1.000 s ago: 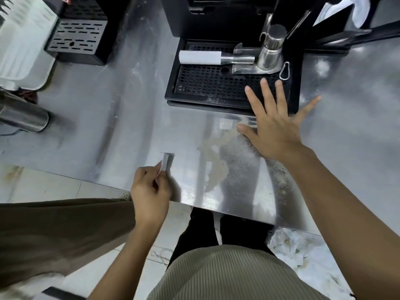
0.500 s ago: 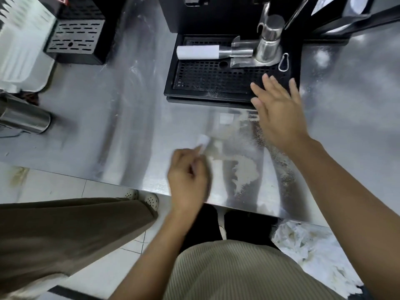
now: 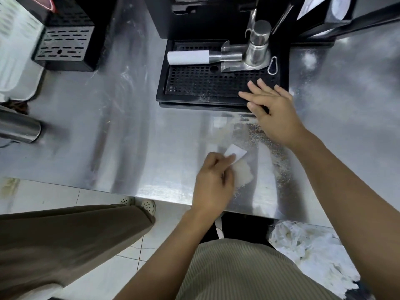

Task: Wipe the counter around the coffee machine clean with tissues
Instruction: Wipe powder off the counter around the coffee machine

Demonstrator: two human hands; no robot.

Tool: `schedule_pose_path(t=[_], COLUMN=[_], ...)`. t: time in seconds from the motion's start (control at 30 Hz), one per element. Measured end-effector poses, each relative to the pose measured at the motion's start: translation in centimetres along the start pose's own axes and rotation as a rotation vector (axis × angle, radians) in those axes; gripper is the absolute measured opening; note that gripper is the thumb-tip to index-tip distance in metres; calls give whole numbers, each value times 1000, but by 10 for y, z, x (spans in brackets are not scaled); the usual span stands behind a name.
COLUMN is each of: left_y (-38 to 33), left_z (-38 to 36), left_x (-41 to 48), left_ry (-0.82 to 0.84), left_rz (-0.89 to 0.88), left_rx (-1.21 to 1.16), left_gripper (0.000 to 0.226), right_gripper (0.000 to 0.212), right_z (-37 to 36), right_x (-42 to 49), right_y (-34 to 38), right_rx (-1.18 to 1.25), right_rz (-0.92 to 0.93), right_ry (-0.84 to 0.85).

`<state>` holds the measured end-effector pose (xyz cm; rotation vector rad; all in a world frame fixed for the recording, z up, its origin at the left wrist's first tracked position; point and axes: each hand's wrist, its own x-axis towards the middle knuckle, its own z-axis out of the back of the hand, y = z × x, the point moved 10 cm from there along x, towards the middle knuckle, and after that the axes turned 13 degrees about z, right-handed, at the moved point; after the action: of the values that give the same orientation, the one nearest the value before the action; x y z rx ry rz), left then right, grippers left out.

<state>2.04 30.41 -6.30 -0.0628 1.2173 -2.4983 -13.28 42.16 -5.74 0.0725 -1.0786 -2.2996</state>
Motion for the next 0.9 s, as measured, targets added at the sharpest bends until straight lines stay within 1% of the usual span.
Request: schedule_pose_path(t=[0.03, 0.07, 0.13, 0.2, 0.27, 0.33, 0.4, 0.47, 0.57, 0.63, 0.67, 0.73, 0.8, 0.83, 0.9], left_y=[3, 11, 38, 65, 73, 58, 38, 15, -14, -19, -15, 0, 23, 34, 44], left_z=[12, 33, 76, 103, 105, 89, 63, 29, -18, -25, -16, 19, 56, 69, 72], left_x=[3, 9, 23, 40, 50, 51, 46, 36, 19, 18, 22, 36, 52, 60, 69], left_ry=[-43, -134, -323, -402, -397, -374, -323, -229, -32, 37, 31, -93, -237, -279, -297], left_rz=[27, 66, 164, 268, 295, 206, 131, 50, -71, -87, -55, 21, 103, 147, 187], left_rx=[-47, -79, -66, -16, 91, 146, 134, 104, 97, 67, 28, -9, 55, 97, 148], left_gripper=[31, 30, 27, 26, 29, 30, 32, 33, 35, 33, 32, 30, 27, 28, 30], right_gripper=[34, 34, 34, 34, 34, 34, 35, 35, 35, 35, 35, 35, 35, 35, 35], right_z=[0, 0, 0, 1, 1, 2, 2, 2, 2, 2, 2, 2, 1, 1, 0], right_x=[0, 0, -1, -1, -1, -1, -1, -1, 0, -1, -1, -1, -2, -2, -2], right_y=[0, 0, 0, 0, 0, -2, -3, -3, -3, -3, -3, -4, -4, -4, -4], right_rx=[4, 10, 18, 38, 66, 76, 85, 97, 105, 106, 109, 113, 111, 111, 115], right_rz=[-2, -6, -10, -16, -27, -34, -35, -40, -42, -43, -45, -45, -40, -36, -32], right_ry=[4, 5, -1, -10, -19, -18, -14, -7, -5, -6, -6, -7, -3, -3, -10])
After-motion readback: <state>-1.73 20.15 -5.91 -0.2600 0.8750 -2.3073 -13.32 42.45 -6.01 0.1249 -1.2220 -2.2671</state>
